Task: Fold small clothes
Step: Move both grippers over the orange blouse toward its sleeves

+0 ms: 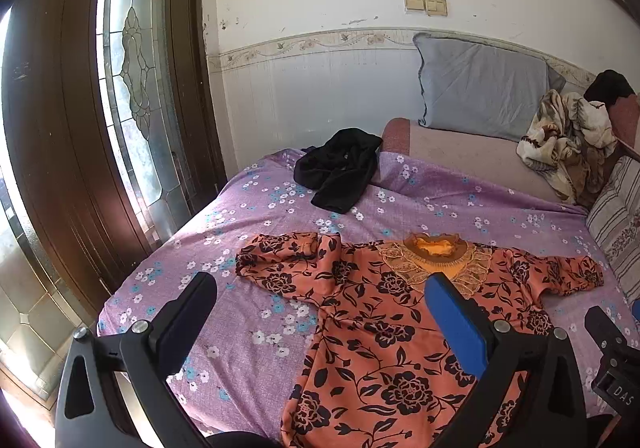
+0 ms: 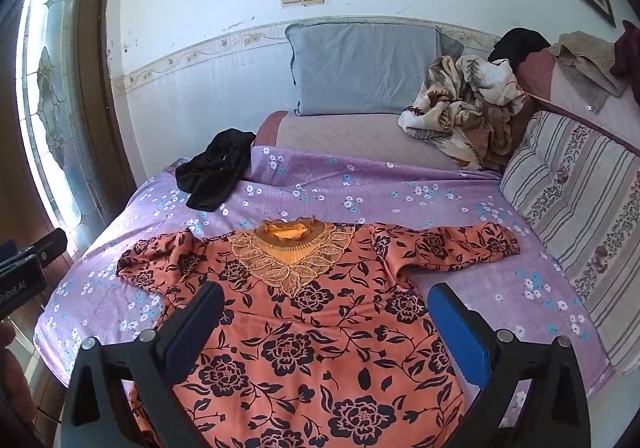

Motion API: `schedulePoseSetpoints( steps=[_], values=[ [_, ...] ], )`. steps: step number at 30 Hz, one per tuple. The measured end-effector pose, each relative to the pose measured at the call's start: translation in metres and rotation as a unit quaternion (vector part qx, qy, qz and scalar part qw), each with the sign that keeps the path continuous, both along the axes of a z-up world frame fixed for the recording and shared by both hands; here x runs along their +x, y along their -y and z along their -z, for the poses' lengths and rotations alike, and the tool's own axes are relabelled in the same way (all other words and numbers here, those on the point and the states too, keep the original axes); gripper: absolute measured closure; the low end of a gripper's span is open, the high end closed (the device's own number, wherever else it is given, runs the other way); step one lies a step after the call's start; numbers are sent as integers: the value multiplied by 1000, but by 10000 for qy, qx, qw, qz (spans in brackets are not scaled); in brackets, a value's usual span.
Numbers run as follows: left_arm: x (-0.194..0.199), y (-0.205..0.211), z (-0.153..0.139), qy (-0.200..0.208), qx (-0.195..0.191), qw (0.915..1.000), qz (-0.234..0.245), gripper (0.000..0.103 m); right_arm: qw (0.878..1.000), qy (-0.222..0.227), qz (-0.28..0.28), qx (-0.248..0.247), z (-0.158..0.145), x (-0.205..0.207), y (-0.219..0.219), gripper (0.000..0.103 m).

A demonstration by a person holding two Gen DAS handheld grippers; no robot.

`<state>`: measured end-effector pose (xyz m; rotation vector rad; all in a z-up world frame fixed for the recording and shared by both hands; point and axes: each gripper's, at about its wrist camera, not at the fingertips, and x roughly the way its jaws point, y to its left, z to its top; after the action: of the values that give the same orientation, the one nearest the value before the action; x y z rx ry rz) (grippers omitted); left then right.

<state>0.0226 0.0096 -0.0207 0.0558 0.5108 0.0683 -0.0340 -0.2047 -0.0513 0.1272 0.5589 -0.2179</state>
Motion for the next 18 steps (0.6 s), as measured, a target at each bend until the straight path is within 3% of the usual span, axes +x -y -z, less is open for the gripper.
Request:
schedulePoseSetpoints(
  steps=[18],
  values=[
    [10, -27, 3, 20, -67, 9994, -343, 0, 9998, -131, -118, -110, 11, 13, -11, 0]
  ],
)
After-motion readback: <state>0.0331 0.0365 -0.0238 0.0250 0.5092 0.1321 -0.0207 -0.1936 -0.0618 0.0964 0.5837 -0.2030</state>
